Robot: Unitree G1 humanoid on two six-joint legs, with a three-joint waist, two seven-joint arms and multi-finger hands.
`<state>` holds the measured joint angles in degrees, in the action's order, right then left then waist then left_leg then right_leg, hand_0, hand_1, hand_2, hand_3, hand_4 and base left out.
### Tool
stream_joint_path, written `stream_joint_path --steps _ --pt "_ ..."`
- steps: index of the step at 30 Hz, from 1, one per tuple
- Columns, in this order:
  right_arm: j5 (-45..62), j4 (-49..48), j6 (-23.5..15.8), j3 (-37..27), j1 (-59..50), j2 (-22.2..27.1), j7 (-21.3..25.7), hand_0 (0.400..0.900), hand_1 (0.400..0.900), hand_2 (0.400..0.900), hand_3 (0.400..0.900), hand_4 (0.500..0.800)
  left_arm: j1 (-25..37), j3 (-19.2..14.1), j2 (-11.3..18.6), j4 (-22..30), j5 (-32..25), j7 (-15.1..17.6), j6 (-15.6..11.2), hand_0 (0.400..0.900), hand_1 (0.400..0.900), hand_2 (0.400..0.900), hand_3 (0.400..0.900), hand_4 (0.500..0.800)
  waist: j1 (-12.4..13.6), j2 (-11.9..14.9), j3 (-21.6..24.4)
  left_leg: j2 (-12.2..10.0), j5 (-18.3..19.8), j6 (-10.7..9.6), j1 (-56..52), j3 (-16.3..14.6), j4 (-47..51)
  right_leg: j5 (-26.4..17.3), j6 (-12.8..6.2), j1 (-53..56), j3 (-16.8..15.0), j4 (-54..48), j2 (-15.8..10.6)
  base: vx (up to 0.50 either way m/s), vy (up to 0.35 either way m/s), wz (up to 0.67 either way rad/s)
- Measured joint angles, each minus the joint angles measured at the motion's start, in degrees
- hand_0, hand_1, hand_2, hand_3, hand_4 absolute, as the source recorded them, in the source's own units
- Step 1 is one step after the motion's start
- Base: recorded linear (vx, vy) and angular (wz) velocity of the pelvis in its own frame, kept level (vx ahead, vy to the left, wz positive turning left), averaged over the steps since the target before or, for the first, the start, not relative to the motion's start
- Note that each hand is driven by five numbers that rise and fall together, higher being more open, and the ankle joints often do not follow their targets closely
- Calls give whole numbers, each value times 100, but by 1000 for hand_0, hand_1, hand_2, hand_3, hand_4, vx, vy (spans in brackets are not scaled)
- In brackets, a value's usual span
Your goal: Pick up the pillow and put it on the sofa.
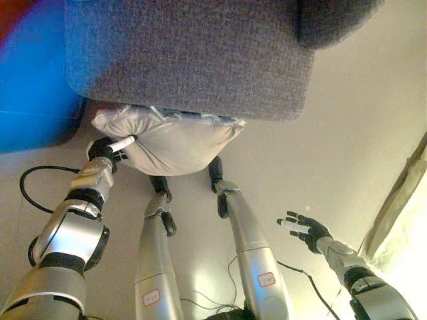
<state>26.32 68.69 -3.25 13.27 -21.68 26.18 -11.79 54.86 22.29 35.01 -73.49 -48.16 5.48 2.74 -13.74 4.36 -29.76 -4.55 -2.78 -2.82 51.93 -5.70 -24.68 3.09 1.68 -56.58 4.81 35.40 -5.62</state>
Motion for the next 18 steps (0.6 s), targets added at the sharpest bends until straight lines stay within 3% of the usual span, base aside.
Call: stream_joint_path --steps 11,18 --pt "-176 -2 76 -5 421 -208 21 900 900 900 900 800 -974 -2 -372 420 321 -304 137 400 400 400 400 500 79 -13 4 -33 -63 -1 -1711 -307 663 62 -60 1584 -16 -552 15 55 17 -6" --pt "-515 -6 260 -10 590 -276 70 900 900 900 900 800 -1645 -5 -621 706 734 -469 180 400 400 400 400 500 320 -290 142 -3 -116 34 -2923 -397 1303 50 -116 2756 -5 -1132 47 93 24 -10"
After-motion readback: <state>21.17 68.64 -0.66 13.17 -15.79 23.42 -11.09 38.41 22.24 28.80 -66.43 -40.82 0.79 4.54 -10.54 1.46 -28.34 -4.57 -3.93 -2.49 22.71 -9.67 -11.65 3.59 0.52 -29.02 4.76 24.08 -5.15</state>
